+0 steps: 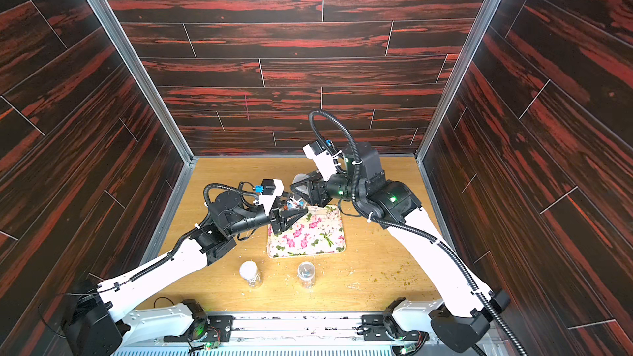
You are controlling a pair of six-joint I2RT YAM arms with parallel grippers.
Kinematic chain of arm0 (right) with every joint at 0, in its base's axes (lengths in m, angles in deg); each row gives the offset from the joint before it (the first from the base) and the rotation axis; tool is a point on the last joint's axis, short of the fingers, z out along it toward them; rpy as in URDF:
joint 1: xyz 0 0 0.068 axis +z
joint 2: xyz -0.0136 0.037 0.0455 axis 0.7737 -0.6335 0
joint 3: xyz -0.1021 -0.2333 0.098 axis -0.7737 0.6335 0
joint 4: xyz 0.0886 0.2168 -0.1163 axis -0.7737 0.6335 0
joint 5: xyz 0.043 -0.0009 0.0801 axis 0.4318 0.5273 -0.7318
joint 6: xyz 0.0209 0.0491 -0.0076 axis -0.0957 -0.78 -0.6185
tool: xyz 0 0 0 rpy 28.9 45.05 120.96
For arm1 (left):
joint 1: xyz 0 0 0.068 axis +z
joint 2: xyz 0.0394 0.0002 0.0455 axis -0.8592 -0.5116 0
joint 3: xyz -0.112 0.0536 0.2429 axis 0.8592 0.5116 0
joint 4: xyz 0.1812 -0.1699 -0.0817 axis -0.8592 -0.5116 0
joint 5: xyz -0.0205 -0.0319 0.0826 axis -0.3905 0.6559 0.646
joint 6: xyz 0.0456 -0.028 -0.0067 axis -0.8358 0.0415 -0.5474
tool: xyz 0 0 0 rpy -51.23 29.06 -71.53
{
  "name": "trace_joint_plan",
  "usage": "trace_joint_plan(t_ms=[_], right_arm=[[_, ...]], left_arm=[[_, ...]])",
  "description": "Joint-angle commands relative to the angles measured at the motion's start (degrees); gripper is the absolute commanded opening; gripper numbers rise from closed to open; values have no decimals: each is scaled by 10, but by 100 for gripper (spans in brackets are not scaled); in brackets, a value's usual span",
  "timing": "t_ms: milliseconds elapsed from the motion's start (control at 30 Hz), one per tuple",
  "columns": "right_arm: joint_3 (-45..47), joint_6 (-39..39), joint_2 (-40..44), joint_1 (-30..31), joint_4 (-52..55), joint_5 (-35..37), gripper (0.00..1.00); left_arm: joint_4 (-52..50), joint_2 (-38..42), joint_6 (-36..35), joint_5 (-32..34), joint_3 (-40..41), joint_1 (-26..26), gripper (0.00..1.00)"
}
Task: Pour the candies out of the jar
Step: Unscrew the lid from the jar.
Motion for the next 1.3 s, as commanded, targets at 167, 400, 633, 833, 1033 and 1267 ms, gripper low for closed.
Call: trace_joint_plan(t_ms=[167,400,633,833,1033,1267], right_arm=[[7,118,16,-59,-52,-206,51],[0,97,-4,-70,-78,-252,52],[-37,121,-27,-70,-45,-294,52],[-60,117,-40,-77,-40,-320,52],[-88,95,-60,-88,-22,-374,51],[-76,78,-46,-87,-5,-326,51]], left_arm=[[11,20,24,-21,4,1,43],[15,24,28,-22,7,1,43],[15,29,28,-23,11,1,43],[14,31,28,-23,13,1,43],[11,34,26,-21,14,1,43],[11,33,25,-19,13,2,43]])
